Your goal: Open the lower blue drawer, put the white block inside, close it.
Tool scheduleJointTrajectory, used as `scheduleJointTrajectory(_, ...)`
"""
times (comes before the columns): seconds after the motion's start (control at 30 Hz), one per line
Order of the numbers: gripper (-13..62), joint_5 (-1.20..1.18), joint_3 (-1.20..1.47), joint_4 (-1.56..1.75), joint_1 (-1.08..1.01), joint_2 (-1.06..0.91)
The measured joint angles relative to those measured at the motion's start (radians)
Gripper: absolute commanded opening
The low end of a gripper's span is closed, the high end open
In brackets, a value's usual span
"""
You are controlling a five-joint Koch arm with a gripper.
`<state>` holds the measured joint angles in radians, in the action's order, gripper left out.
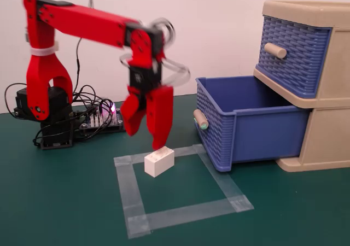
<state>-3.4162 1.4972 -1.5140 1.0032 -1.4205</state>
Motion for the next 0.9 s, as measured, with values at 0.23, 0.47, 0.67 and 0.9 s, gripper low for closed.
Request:
scheduleJointTrajectory(0.23, 34.1, -0.014, -0.072, 0.014, -0.009, 0.069)
scheduleJointTrajectory(0.47, 34.2, -0.014, -0.087, 0.035, 0.008, 0.164)
scheduleJointTrajectory(0.67, 32.6, -0.014, -0.094, 0.152, -0.009, 0.224)
scheduleJointTrajectory(0.9, -8.3, -0.015, -0.094, 0.169, -0.009, 0.224)
